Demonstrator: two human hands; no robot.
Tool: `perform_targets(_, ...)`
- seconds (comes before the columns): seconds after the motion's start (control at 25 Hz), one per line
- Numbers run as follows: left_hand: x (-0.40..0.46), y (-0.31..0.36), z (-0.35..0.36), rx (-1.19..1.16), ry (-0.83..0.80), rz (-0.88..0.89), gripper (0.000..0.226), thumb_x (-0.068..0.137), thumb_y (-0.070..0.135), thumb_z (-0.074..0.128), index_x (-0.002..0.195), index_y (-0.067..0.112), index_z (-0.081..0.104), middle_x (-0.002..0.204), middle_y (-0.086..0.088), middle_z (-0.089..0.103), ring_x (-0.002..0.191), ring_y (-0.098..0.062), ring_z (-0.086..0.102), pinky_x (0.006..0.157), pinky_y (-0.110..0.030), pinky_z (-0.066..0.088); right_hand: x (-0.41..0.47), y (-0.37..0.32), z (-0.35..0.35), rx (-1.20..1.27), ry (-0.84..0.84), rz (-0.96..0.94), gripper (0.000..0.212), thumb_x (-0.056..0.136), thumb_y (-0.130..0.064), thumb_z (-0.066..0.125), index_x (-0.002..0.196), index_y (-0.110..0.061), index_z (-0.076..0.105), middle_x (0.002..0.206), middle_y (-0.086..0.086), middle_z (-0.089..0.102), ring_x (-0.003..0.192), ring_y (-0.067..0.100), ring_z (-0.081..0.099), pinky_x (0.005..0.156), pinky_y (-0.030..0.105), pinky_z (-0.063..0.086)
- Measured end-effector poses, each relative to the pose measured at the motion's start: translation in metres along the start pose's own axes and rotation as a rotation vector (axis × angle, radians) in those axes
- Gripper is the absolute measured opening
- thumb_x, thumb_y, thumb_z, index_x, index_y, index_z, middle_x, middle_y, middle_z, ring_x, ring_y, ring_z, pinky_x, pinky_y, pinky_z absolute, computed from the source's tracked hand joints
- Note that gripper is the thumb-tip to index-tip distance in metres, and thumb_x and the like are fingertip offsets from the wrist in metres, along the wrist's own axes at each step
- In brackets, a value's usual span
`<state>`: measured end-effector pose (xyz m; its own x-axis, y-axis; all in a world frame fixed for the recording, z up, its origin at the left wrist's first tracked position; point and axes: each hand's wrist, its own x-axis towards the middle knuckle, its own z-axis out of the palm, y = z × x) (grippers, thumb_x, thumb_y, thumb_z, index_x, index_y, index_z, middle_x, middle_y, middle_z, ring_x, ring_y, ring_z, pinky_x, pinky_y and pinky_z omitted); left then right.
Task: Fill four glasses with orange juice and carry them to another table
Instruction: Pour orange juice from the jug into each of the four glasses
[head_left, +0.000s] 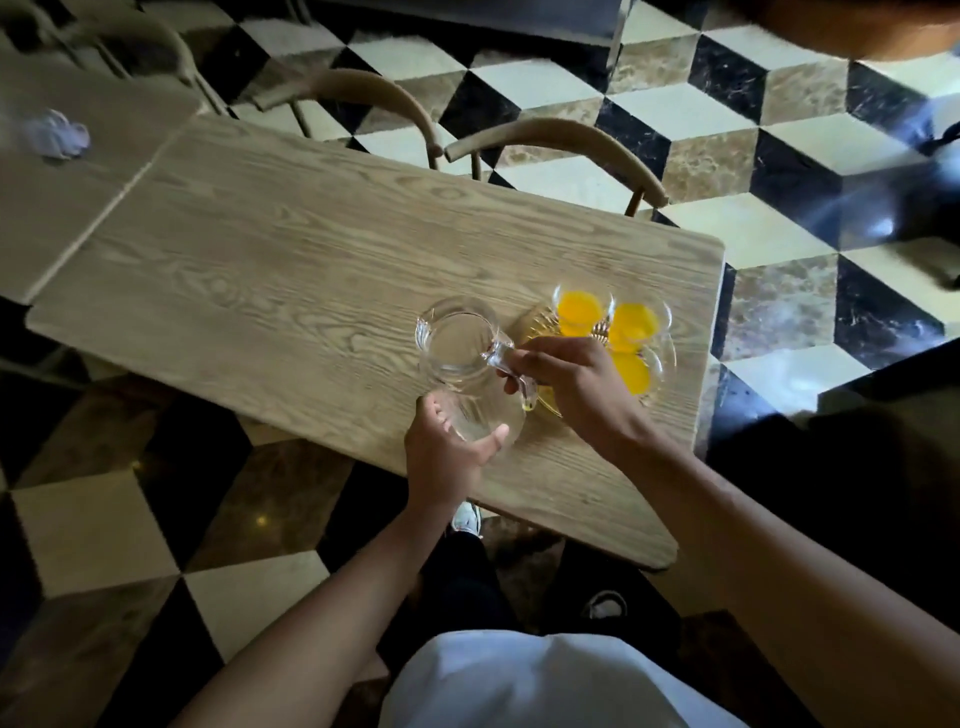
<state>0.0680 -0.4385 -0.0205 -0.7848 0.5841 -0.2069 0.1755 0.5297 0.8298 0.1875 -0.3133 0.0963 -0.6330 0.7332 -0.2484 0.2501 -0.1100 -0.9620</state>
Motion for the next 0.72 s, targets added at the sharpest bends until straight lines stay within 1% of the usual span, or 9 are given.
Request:
perform_targets(0.12, 0.065, 0.0, -0.014, -0.041, -0.093, 0.066, 0.074, 0.057, 0.033, 0.103, 0.11, 0.024, 0.054, 0.098, 0.021, 0.064, 0.09, -0.003, 0.069, 0.082, -0.001, 0.047, 0.046, -0.007, 0.023, 0.008, 0.04, 0.006, 0.027, 0.084, -0.034, 0.065, 0.076, -0.012, 0.078, 0.077, 0.007, 0.076, 0.076, 0.02, 0.061, 0.076, 0.039, 0.045)
perform_targets(0.16, 0.088, 0.0, -0.019, -0.046, -0.125, 0.084, 0.073, 0.057, 0.032, 0.103, 0.109, 0.025, 0.052, 0.098, 0.023, 0.062, 0.089, -0.001, 0.069, 0.081, -0.001, 0.048, 0.06, -0.008, 0.03, 0.009, 0.062, 0.01, 0.028, 0.084, -0.035, 0.065, 0.076, -0.012, 0.078, 0.078, 0.007, 0.076, 0.077, 0.018, 0.061, 0.077, 0.039, 0.045)
perform_targets(0.2, 0.109, 0.001, -0.022, -0.044, -0.145, 0.095, 0.073, 0.057, 0.03, 0.103, 0.108, 0.024, 0.051, 0.098, 0.022, 0.063, 0.09, -0.003, 0.07, 0.083, -0.006, 0.051, 0.075, -0.01, 0.035, 0.018, 0.083, 0.012, 0.029, 0.083, -0.036, 0.065, 0.077, -0.011, 0.078, 0.079, 0.008, 0.076, 0.078, 0.017, 0.062, 0.078, 0.039, 0.044)
perform_targets(0.28, 0.146, 0.003, -0.025, -0.026, -0.181, 0.127, 0.073, 0.057, 0.028, 0.103, 0.109, 0.019, 0.052, 0.099, 0.011, 0.066, 0.095, -0.014, 0.072, 0.09, -0.021, 0.056, 0.102, -0.012, 0.045, 0.051, 0.12, 0.02, 0.028, 0.082, -0.034, 0.066, 0.077, -0.009, 0.078, 0.082, 0.011, 0.077, 0.082, 0.02, 0.063, 0.082, 0.041, 0.046)
perform_targets(0.32, 0.162, 0.004, -0.025, -0.022, -0.198, 0.15, 0.073, 0.057, 0.027, 0.102, 0.109, 0.018, 0.052, 0.1, 0.01, 0.066, 0.097, -0.016, 0.072, 0.093, -0.024, 0.056, 0.114, -0.013, 0.048, 0.073, 0.138, 0.031, 0.026, 0.083, -0.031, 0.066, 0.077, -0.01, 0.079, 0.083, 0.012, 0.077, 0.083, 0.021, 0.063, 0.085, 0.044, 0.047)
perform_targets(0.44, 0.196, 0.006, -0.025, -0.021, -0.224, 0.192, 0.072, 0.057, 0.023, 0.102, 0.108, 0.018, 0.052, 0.096, 0.02, 0.062, 0.095, -0.017, 0.072, 0.091, -0.025, 0.057, 0.141, -0.013, 0.056, 0.126, 0.161, 0.043, 0.019, 0.086, -0.023, 0.064, 0.078, -0.014, 0.079, 0.086, 0.018, 0.077, 0.086, 0.025, 0.064, 0.092, 0.053, 0.049)
perform_targets(0.52, 0.215, 0.005, -0.024, -0.03, -0.273, 0.174, 0.074, 0.057, 0.023, 0.102, 0.112, 0.013, 0.053, 0.099, 0.014, 0.066, 0.098, -0.019, 0.073, 0.095, -0.031, 0.059, 0.154, -0.013, 0.059, 0.127, 0.17, 0.036, 0.019, 0.087, -0.022, 0.064, 0.081, -0.012, 0.079, 0.088, 0.02, 0.077, 0.088, 0.023, 0.065, 0.092, 0.051, 0.05)
perform_targets(0.64, 0.244, 0.006, -0.023, -0.063, -0.41, 0.125, 0.083, 0.054, 0.033, 0.097, 0.123, 0.012, 0.054, 0.118, 0.002, 0.072, 0.114, -0.017, 0.072, 0.105, -0.038, 0.057, 0.165, -0.01, 0.061, 0.098, 0.199, 0.03, 0.022, 0.089, -0.026, 0.067, 0.083, -0.009, 0.08, 0.088, 0.015, 0.078, 0.085, 0.018, 0.067, 0.085, 0.042, 0.051)
perform_targets(0.72, 0.264, 0.009, -0.025, -0.049, -0.507, 0.123, 0.093, 0.053, 0.031, 0.097, 0.133, 0.011, 0.054, 0.133, -0.007, 0.071, 0.128, -0.021, 0.067, 0.113, -0.039, 0.053, 0.168, -0.005, 0.062, 0.04, 0.181, 0.034, 0.024, 0.092, -0.03, 0.068, 0.087, -0.01, 0.081, 0.085, 0.011, 0.078, 0.084, 0.014, 0.068, 0.083, 0.039, 0.051)
